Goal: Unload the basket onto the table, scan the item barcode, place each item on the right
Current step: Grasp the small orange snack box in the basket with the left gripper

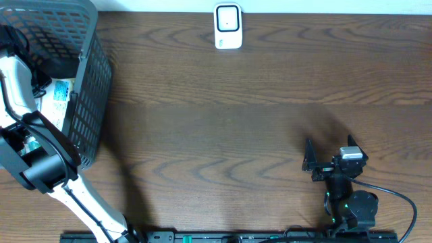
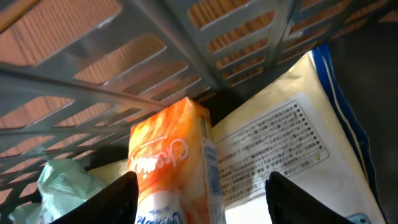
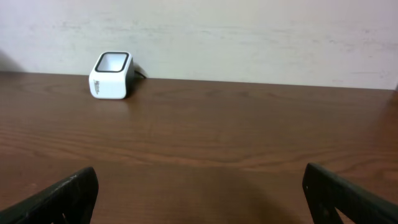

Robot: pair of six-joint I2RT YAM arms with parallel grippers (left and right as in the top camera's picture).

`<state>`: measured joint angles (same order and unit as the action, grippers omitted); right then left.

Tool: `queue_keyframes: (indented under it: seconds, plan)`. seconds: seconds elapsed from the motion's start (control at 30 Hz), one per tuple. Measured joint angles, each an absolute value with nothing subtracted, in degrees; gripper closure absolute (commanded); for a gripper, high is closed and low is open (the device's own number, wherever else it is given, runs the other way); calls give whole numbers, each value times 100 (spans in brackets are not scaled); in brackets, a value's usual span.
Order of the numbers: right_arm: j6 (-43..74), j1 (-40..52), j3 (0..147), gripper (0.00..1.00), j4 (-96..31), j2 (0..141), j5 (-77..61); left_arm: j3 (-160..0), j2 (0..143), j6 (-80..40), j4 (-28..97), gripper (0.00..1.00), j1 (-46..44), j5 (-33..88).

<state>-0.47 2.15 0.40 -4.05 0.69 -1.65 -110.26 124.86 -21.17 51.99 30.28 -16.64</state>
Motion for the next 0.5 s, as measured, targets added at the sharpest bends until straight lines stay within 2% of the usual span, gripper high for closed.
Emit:
queue_keyframes:
  seconds: [0.3,0.5]
  plan:
    - [-47,215,40,1,-405,69,-165,-11026,12497,-2121,5074,37,3028,-1667]
    - [-47,215,40,1,-405,69,-165,-11026,12634,-2123,5151,58,3028,-1671]
